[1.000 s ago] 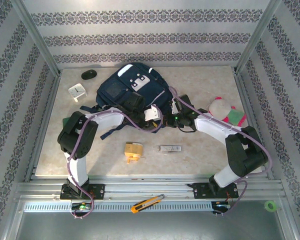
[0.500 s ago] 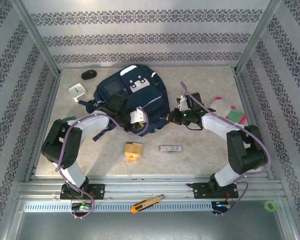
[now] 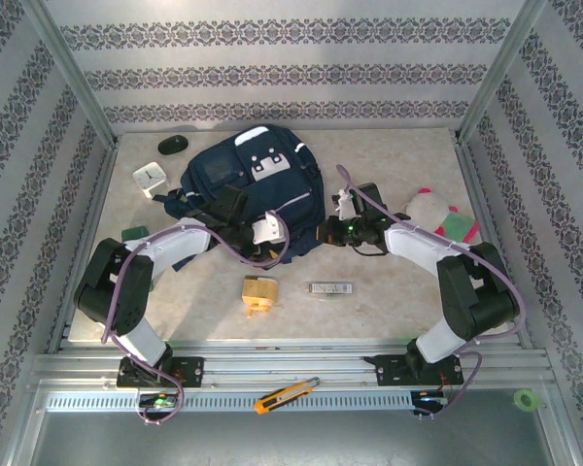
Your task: Pack books, pencil case, and school supplies into a backpack
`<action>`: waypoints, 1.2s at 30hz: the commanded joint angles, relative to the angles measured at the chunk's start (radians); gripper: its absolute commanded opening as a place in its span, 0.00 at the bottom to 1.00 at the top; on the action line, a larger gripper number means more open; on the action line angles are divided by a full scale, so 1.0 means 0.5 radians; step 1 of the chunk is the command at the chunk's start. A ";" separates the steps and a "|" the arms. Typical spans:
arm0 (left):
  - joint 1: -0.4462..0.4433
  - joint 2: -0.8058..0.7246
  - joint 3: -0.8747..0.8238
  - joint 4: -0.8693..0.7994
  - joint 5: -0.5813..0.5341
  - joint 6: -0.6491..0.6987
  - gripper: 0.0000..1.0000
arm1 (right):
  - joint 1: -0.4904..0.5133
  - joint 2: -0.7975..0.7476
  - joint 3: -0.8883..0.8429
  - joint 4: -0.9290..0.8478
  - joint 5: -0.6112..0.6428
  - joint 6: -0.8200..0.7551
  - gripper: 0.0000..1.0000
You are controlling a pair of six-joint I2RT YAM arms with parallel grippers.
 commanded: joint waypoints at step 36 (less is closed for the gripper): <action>0.135 -0.356 -0.537 1.607 0.144 -1.239 0.00 | 0.074 -0.170 0.265 -0.104 -0.087 -0.039 0.48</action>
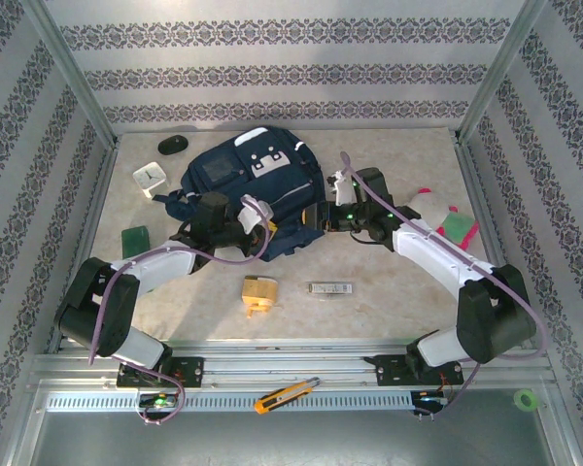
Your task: Pack books, pencil case, and school supplies into a backpack
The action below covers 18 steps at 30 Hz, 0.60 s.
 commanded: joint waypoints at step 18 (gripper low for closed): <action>0.040 -0.077 0.040 0.254 0.181 -0.004 0.00 | 0.102 0.586 0.482 -0.464 -0.175 -0.212 0.42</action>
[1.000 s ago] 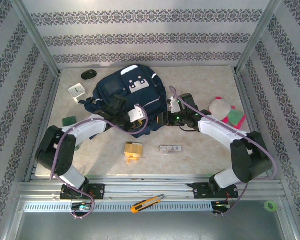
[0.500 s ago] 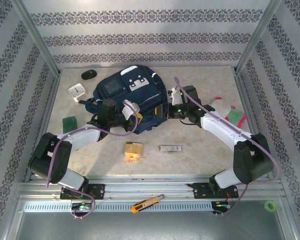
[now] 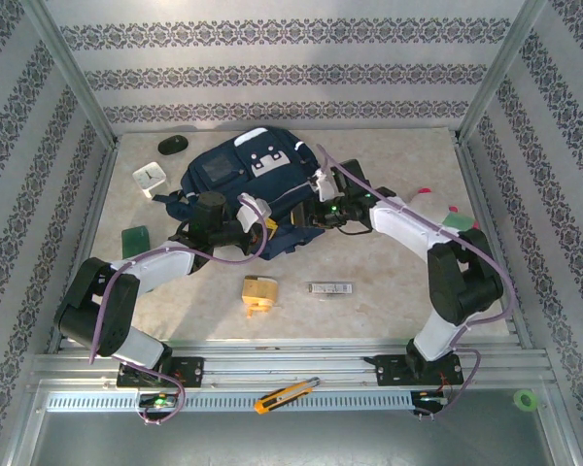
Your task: Pack books, pencil case, and school supplies into a backpack
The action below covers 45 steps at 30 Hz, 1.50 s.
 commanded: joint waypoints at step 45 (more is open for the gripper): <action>-0.299 0.034 0.444 -0.675 -0.541 0.540 0.68 | -0.181 0.016 -0.062 -0.098 0.254 -0.271 0.00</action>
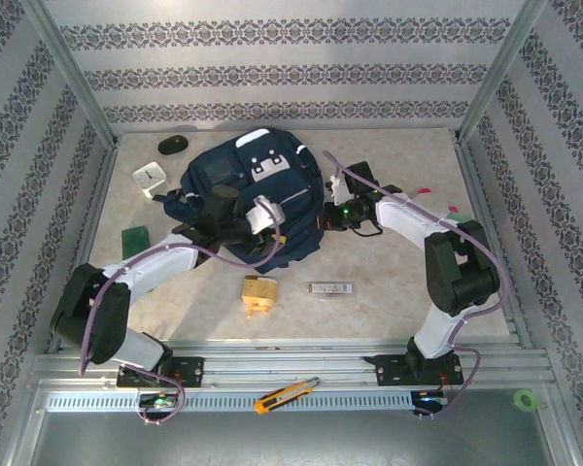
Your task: Pack books, pencil case, and school supplies into a backpack
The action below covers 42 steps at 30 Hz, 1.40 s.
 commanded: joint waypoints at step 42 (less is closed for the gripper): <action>0.037 -0.076 -0.020 -0.285 0.764 0.507 0.00 | -0.440 0.402 0.138 0.861 0.186 0.412 0.00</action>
